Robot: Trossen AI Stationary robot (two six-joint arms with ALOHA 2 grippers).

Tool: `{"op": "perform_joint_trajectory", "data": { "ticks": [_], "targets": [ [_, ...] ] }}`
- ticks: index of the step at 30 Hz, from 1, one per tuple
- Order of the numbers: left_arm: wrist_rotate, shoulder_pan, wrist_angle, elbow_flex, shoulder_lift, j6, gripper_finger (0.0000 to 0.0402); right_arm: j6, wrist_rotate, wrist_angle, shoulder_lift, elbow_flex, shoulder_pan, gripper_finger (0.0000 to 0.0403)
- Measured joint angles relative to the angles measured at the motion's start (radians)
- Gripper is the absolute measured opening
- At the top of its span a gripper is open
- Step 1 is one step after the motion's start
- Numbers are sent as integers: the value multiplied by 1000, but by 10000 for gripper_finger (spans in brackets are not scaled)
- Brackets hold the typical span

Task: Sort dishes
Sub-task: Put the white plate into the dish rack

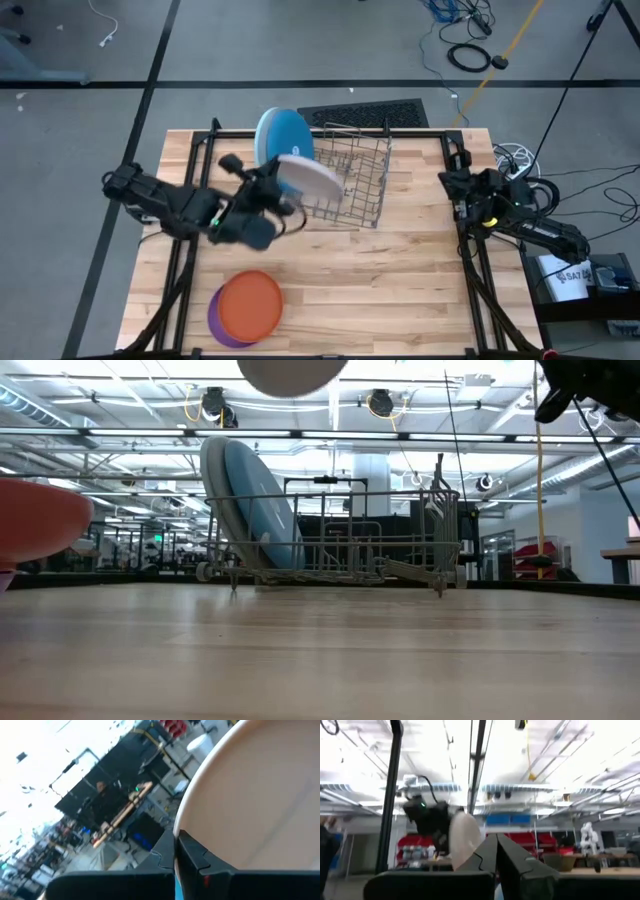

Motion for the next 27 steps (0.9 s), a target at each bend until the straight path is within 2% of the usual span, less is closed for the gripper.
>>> {"op": "perform_joint_trajectory", "data": {
  "ticks": [5,9,15,21,27],
  "targets": [
    [125,139,74,0,0,88,0,-19,51,-1,0,0,0,4],
    [350,250,273,0,0,296,0,-16,118,-19,0,0,0,4],
    [721,402,538,0,0,563,0,-37,116,-15,0,0,0,4],
    [1099,567,612,0,0,574,0,-40,114,-23,0,4,0,4],
    [1485,715,604,0,0,496,0,-100,113,-144,63,133,0,5]
  ]
}}
